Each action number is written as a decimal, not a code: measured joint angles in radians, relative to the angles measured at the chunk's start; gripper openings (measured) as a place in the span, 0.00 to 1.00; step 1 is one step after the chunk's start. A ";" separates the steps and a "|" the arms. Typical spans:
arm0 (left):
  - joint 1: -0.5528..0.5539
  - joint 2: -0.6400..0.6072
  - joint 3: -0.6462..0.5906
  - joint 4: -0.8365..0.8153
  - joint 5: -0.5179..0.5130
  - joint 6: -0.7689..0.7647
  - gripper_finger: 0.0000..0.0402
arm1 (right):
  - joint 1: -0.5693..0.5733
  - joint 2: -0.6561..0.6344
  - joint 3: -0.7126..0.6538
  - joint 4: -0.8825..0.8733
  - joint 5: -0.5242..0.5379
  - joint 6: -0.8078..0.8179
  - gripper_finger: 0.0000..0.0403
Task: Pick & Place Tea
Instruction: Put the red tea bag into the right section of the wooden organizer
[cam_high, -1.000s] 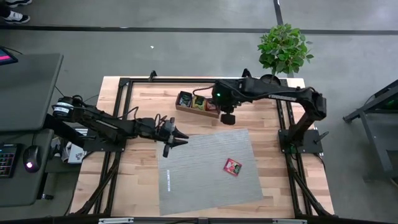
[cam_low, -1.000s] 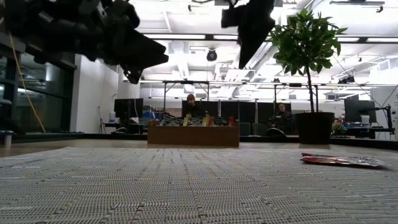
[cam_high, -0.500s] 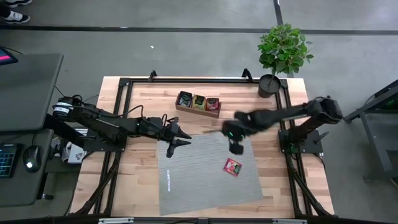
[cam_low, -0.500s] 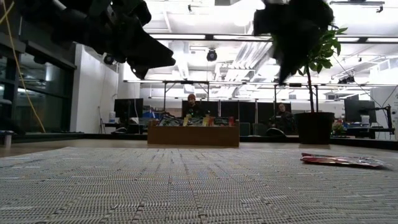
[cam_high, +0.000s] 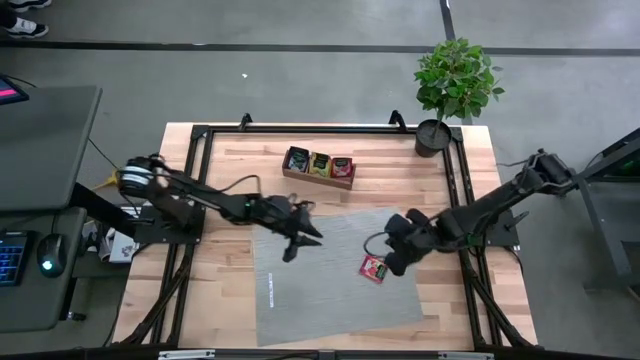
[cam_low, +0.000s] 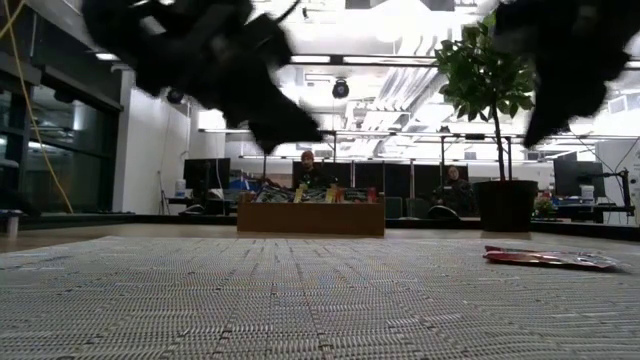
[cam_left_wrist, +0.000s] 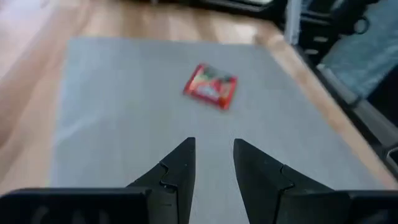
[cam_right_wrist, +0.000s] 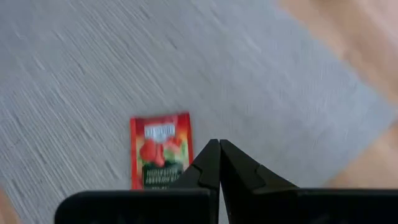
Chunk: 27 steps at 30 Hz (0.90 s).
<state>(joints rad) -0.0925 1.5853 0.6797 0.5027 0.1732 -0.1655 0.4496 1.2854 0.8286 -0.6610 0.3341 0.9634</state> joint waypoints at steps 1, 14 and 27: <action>0.000 0.034 0.043 -0.009 0.020 0.009 0.27 | 0.024 0.000 -0.016 0.000 0.007 0.055 0.00; -0.036 0.348 0.653 -0.606 0.030 0.403 0.13 | 0.319 0.003 -0.193 0.173 0.165 0.659 0.00; -0.011 0.479 0.785 -0.615 0.088 0.237 0.05 | 0.413 0.019 -0.193 0.115 0.133 0.733 0.00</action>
<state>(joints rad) -0.1040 2.0643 1.4651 -0.1120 0.2611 0.0719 0.8626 1.3039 0.6351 -0.5461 0.4667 1.6962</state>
